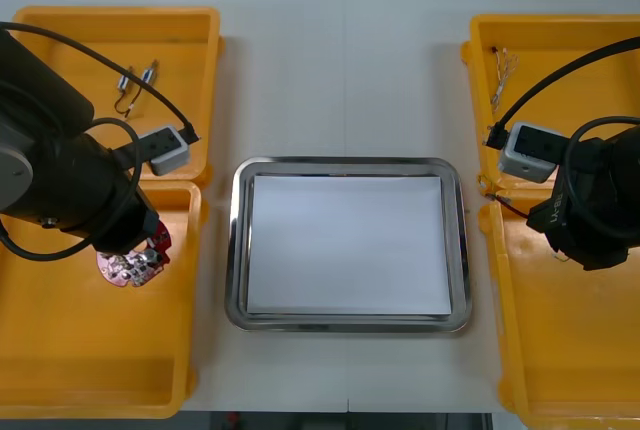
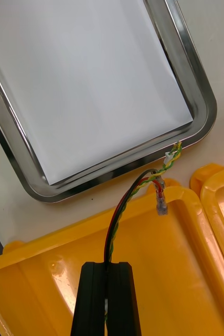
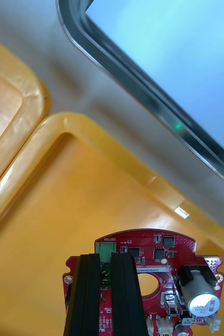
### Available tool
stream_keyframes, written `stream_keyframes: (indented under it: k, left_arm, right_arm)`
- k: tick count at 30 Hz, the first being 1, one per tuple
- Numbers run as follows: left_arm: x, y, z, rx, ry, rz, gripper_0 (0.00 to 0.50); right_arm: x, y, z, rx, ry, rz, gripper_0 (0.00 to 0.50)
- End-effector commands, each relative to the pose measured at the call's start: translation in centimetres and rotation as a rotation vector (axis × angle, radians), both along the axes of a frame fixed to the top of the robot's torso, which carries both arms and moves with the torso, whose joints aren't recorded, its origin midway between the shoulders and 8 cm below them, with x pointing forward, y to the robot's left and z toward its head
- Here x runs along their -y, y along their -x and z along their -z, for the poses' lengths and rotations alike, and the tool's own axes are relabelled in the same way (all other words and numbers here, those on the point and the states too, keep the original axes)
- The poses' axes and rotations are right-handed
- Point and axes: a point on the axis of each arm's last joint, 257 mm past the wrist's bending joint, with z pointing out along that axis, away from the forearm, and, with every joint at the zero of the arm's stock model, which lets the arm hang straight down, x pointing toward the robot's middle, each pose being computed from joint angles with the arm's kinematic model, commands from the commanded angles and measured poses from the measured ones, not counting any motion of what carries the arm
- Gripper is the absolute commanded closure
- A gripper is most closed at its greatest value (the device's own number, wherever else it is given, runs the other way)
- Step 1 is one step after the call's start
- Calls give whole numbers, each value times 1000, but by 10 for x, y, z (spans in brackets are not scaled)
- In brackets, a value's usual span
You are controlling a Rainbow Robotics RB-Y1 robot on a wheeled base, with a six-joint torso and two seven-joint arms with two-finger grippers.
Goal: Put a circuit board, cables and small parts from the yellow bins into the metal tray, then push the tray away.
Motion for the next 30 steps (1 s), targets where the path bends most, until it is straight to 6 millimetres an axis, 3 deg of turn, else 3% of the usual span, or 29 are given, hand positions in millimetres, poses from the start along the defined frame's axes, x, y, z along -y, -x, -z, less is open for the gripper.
stream_keyframes:
  k: [1, 14, 30]
  left_arm:
    - [43, -2, -16, 44, 51, -8, 500]
    - [103, -4, -8, 61, 88, -47, 500]
    - [153, -12, 19, 54, 81, -84, 500]
  right_arm:
    - [4, 2, -8, 13, 30, 16, 500]
    - [3, 3, -8, 8, 25, 15, 500]
    - [2, 6, -8, 1, 24, 10, 500]
